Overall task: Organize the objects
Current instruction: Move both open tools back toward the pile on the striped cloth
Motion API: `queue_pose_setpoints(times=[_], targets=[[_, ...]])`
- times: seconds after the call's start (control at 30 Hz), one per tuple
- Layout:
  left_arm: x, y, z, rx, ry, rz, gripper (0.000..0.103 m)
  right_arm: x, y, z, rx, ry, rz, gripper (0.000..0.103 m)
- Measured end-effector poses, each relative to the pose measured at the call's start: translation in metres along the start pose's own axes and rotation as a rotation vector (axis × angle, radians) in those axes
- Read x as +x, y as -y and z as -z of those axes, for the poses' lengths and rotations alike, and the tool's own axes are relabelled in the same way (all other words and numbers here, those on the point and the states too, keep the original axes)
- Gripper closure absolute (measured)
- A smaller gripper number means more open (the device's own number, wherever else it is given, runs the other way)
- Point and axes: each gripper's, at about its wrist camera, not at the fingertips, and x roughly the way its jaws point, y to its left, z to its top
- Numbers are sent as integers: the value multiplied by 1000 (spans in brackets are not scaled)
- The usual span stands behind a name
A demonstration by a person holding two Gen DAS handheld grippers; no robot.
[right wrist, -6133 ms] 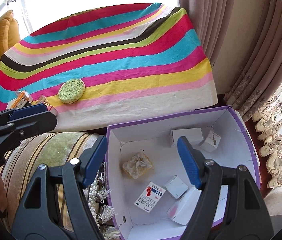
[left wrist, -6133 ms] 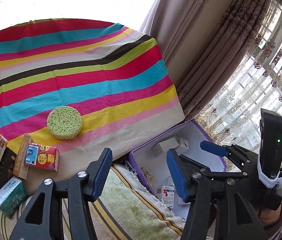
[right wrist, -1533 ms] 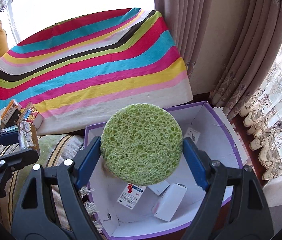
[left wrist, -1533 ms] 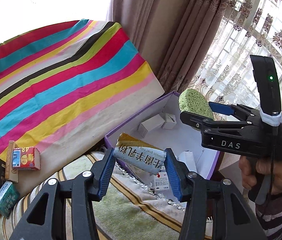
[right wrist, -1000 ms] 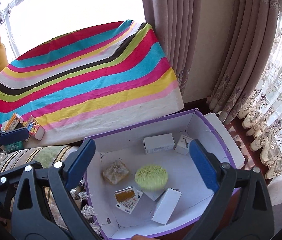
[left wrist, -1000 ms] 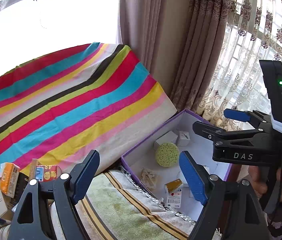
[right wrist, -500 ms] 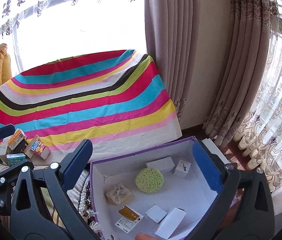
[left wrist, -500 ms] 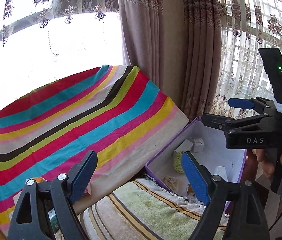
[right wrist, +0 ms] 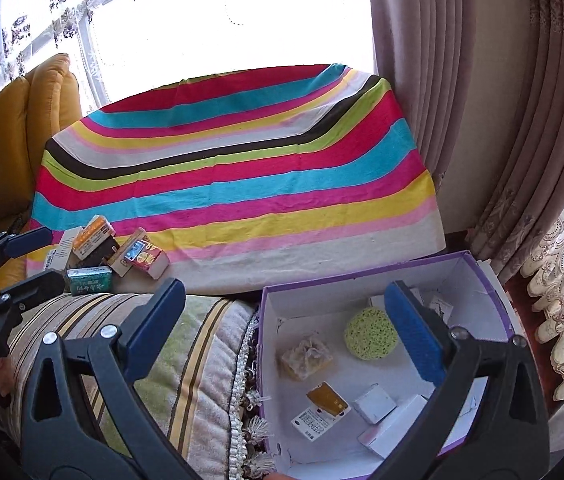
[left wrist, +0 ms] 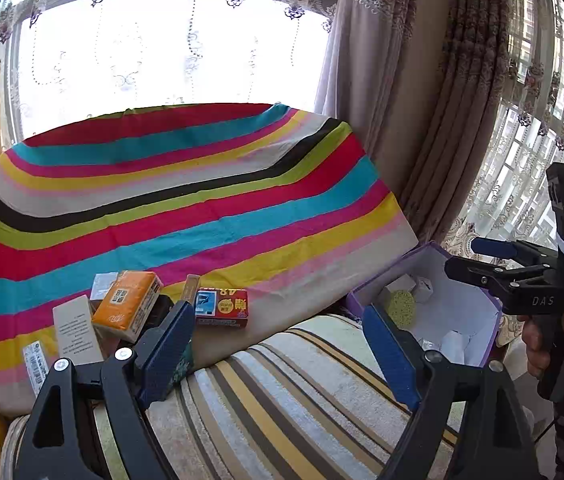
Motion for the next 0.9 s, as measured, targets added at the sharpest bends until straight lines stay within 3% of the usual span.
queue_pose_setpoints(times=[0.47, 0.9], targets=[[-29, -101, 36, -247, -41, -146, 16, 21, -63, 4, -85, -93, -132, 2], [-31, -160, 56, -430, -118, -231, 16, 50, -103, 7, -156, -171, -130, 2]])
